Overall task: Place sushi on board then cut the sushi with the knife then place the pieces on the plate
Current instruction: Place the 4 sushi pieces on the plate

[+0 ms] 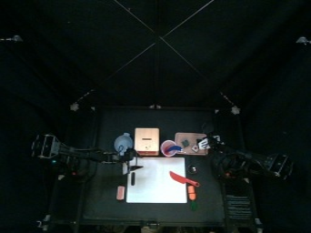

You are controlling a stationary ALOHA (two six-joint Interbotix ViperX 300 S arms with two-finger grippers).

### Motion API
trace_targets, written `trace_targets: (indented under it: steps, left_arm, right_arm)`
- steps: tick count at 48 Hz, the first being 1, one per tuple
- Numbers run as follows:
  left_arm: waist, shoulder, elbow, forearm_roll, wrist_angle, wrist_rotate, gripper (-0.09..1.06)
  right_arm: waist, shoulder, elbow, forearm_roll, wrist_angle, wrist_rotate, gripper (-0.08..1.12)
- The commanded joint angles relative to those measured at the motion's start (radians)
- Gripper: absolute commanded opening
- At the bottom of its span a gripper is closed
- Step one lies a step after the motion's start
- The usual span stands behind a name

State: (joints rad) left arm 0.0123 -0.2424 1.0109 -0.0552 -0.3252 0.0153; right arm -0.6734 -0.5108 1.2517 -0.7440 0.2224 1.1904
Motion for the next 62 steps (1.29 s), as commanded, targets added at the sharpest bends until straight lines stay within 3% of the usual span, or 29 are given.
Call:
trace_targets:
  steps: [1, 11, 16, 22, 40, 51, 62]
  left_arm:
    - [0.000, -0.046, 0.009, -0.005, -0.005, -0.002, 0.92]
    - [-0.002, -0.127, 0.074, -0.044, -0.005, -0.005, 0.92]
    - [-0.018, -0.169, 0.101, -0.057, -0.005, -0.005, 0.92]
    - [-0.038, -0.196, 0.121, -0.054, -0.005, 0.000, 0.92]
    - [-0.040, -0.199, 0.137, -0.051, 0.011, 0.003, 0.92]
    - [-0.031, -0.199, 0.132, -0.015, 0.066, 0.005, 0.92]
    - [-0.031, -0.201, 0.126, 0.071, 0.064, 0.002, 0.92]
  right_arm:
    - [0.026, -0.002, -0.046, 0.000, -0.006, 0.003, 0.87]
    - [0.103, -0.072, -0.091, 0.014, -0.017, 0.006, 0.87]
    - [0.147, -0.124, -0.092, 0.009, -0.023, 0.002, 0.87]
    - [0.186, -0.166, -0.077, -0.002, -0.032, 0.000, 0.87]
    - [0.232, -0.175, -0.083, 0.014, -0.048, 0.002, 0.87]
    - [0.239, -0.183, -0.092, -0.012, -0.071, 0.000, 0.87]
    - [0.224, -0.184, -0.112, -0.031, -0.072, 0.002, 0.87]
